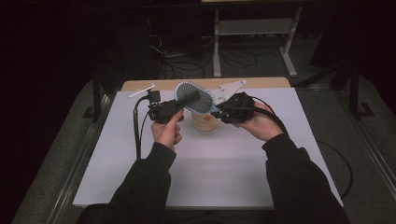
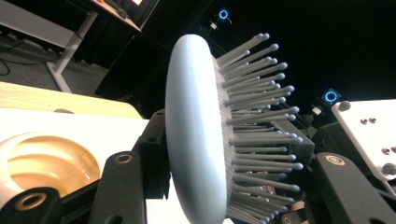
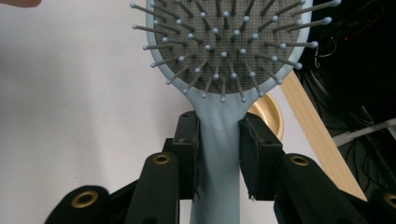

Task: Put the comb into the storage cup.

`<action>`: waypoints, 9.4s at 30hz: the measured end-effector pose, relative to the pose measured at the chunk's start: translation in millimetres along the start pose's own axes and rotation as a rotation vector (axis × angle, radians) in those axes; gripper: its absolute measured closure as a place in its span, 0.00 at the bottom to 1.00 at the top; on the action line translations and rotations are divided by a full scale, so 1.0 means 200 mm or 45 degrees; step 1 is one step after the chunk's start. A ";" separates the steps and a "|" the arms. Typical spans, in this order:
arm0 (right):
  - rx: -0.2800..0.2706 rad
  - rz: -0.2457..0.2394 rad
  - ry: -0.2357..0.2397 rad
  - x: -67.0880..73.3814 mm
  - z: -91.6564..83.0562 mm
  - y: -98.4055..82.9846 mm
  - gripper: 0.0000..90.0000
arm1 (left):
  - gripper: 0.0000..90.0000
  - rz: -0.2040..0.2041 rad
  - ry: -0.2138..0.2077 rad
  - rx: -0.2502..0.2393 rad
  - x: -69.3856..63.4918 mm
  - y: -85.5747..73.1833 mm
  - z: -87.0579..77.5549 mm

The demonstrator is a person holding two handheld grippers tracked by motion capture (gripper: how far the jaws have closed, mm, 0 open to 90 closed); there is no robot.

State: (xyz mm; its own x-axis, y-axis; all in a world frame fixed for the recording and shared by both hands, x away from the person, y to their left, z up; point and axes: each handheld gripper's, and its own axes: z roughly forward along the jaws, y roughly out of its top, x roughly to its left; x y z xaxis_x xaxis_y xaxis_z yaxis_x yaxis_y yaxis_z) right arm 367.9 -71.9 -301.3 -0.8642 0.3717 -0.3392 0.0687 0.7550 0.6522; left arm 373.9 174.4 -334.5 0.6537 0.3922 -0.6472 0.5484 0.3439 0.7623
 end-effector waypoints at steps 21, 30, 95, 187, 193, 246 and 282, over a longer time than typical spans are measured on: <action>-0.042 0.276 0.158 -0.09 -0.01 -0.02 0.35 | 0.58 0.205 0.022 0.063 -0.10 0.09 0.02; -0.053 0.409 0.134 -0.13 0.00 -0.07 0.00 | 0.58 0.252 0.026 0.047 -0.16 0.16 0.01; -0.312 0.702 -0.047 -0.03 -0.21 -0.72 0.00 | 0.58 0.631 0.254 0.140 -0.33 0.60 0.06; -0.398 0.803 -0.165 0.17 -0.28 -1.08 0.00 | 0.57 0.543 0.475 0.395 0.22 0.23 0.33; -0.401 0.805 -0.166 0.17 -0.29 -1.08 0.00 | 0.57 0.534 0.475 0.400 0.24 0.21 0.34; -0.375 0.797 -0.206 0.17 -0.29 -1.08 0.00 | 0.00 0.448 0.439 0.386 0.39 0.21 0.13; -0.351 0.792 -0.199 0.18 -0.28 -1.08 0.00 | 0.00 0.582 0.449 0.293 0.43 0.19 -0.28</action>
State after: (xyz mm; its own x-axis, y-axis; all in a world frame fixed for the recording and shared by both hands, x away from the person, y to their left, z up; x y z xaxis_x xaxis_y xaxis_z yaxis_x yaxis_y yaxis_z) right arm 293.1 -252.1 -417.0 -0.6221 0.7795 0.0729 0.3808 0.2200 0.8981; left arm 420.9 269.4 -362.2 0.6589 0.7280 -0.1893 0.3776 -0.1025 0.9203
